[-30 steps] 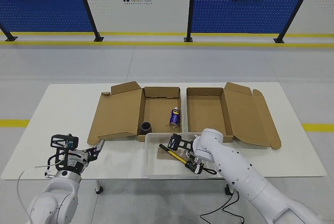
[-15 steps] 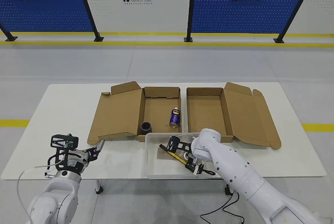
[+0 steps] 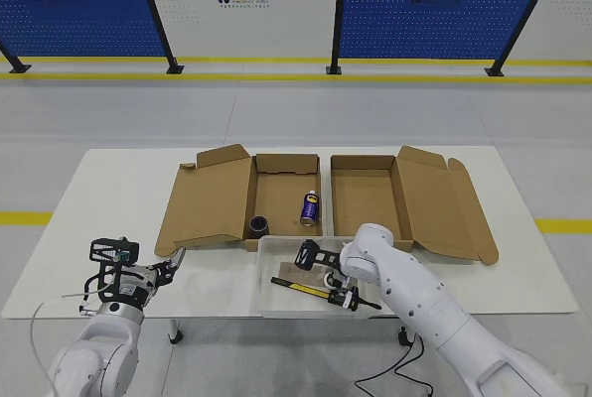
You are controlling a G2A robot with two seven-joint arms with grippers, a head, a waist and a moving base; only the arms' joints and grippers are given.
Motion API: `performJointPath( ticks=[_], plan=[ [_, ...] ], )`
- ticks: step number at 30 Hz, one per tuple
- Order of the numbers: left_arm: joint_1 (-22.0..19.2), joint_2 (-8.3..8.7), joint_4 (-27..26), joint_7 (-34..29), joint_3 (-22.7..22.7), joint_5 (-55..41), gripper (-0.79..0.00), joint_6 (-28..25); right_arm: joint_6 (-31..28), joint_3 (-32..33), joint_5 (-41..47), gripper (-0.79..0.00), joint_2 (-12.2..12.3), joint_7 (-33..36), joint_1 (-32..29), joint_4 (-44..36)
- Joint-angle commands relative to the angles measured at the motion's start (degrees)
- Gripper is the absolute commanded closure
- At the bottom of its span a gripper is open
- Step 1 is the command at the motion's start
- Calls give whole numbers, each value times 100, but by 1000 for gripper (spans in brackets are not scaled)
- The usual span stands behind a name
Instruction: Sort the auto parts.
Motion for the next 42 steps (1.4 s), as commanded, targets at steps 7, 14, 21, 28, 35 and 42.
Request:
performJointPath(
  ticks=[7,14,21,28,35,42],
  plan=[
    [0,0,0,0,0,0,-785,0,-18,-84,107,-256,-71,-86,132,311],
    [0,0,0,0,0,0,-785,0,-20,-95,156,0,-101,-126,207,411],
    [0,0,0,0,0,0,-785,0,-9,94,224,0,-36,-97,160,46],
    [0,0,0,0,0,0,-785,0,-112,778,862,0,168,-128,-145,-817],
    [0,0,0,0,0,0,-785,0,-533,1668,3215,0,353,-238,-685,-1220],
    [0,0,0,0,0,0,-785,0,-676,1816,5208,0,420,120,-733,-838]
  ],
)
